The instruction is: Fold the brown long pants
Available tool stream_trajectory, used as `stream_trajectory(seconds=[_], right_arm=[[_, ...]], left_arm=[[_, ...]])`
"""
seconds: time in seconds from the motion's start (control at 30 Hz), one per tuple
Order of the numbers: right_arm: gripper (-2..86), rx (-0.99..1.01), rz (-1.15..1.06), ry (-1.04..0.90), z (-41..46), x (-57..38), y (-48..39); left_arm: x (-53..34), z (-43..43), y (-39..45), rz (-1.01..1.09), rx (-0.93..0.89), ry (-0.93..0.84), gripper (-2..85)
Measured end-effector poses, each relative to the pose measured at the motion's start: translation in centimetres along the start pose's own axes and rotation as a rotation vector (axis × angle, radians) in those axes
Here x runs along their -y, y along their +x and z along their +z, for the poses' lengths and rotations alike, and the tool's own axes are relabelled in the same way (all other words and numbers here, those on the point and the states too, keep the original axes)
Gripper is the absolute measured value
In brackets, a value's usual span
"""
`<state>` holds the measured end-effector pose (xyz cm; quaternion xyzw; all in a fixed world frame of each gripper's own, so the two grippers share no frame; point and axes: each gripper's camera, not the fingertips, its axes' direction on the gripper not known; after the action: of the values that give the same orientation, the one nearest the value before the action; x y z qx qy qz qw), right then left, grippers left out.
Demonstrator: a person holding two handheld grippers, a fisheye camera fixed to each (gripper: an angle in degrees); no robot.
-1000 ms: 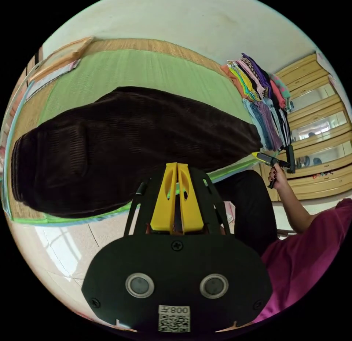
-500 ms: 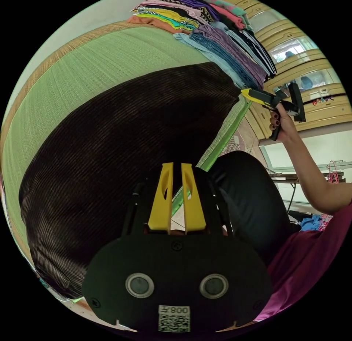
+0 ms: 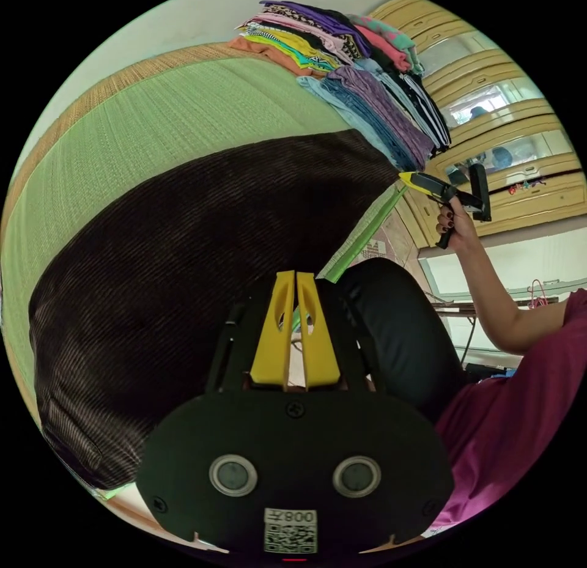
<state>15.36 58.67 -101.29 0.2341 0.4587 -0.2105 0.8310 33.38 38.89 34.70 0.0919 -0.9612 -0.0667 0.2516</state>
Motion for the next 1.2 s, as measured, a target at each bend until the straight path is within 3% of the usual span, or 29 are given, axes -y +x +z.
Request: stream_trajectory(seconds=[0.2, 0.53, 0.7, 1.2], right_arm=[[2.6, 0.125, 0.121, 0.011, 1.4, -1.8, 4.9], [0.2, 0.100, 0.041, 0.098, -1.3, -3.1, 2.0], [0.0, -0.076, -0.080, -0.072, 5.7, -1.4, -1.6], [0.5, 0.002, -0.050, -0.059, 6.7, -1.3, 1.0]], left_arm=[[3.5, -2.3, 1.5, -0.032, -0.018, -0.032, 1.0], [7.8, -6.2, 4.3, -0.041, -0.033, -0.062, 0.3], [10.2, -8.1, 5.7, -0.040, -0.022, -0.075, 0.0], [15.2, -15.5, 9.5, -0.012, -0.095, 0.013, 0.3]])
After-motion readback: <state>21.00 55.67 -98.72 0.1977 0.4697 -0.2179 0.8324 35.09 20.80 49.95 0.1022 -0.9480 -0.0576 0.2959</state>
